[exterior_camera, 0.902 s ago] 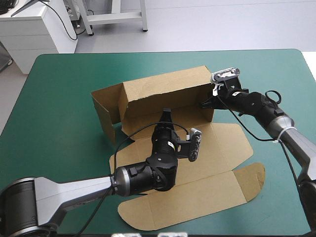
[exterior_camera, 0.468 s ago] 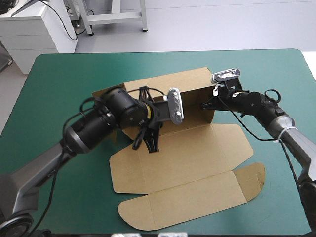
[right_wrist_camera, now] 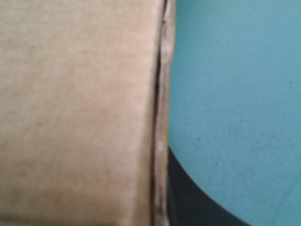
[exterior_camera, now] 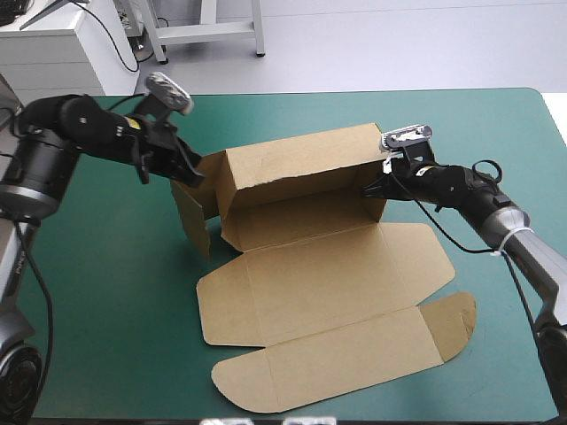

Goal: Fold the box

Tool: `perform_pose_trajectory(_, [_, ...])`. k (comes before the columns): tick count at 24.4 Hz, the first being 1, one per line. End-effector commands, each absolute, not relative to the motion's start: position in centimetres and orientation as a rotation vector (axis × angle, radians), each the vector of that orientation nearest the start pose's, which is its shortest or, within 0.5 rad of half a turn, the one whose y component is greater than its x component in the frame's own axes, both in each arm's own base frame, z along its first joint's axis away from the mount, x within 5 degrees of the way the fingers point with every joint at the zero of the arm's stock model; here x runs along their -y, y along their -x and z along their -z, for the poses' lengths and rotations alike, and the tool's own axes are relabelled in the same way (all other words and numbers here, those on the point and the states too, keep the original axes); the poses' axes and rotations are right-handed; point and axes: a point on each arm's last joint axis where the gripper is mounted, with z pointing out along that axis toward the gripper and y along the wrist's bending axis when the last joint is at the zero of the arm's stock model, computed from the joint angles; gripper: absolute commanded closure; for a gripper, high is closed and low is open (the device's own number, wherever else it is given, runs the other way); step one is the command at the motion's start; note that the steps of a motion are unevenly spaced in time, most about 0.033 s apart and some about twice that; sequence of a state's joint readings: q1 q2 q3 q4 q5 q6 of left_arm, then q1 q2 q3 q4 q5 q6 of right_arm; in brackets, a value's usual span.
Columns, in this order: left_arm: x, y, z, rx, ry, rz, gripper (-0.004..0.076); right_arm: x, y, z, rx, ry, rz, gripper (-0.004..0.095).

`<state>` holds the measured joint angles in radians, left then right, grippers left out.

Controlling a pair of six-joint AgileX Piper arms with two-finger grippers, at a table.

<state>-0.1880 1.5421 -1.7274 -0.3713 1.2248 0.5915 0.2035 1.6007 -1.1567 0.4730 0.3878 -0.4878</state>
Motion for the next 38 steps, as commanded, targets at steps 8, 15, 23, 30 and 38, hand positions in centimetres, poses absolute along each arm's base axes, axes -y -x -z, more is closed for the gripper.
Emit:
perform_pose_trajectory(8, [-1.5, -29.5, -41.8, -2.383, -0.339, 0.4, 0.0731, -8.5, -34.3, -29.4, -2.232, 0.362, -0.281, 0.0923])
perform_pose_trajectory(15, [-4.4, -29.1, -36.7, -2.44, -0.163, 0.518, 0.0731, -8.7, -34.6, -30.2, -2.256, 0.356, -0.306, 0.0923])
perform_pose_trajectory(23, [-4.5, -29.2, -36.0, -2.418, -0.159, 0.536, 0.0731, -8.7, -36.8, -37.0, -2.368, 0.295, -0.266, 0.0923])
perform_pose_trajectory(30, [-4.6, -29.4, -36.0, -2.407, -0.149, 0.527, 0.0731, -8.8, -37.7, -42.0, -2.485, 0.197, -0.28, 0.0922])
perform_pose_trajectory(38, [-4.5, -29.4, -36.1, -2.403, -0.147, 0.54, 0.0731, -7.9, -32.5, -44.1, -2.469, 0.148, -0.314, 0.0921])
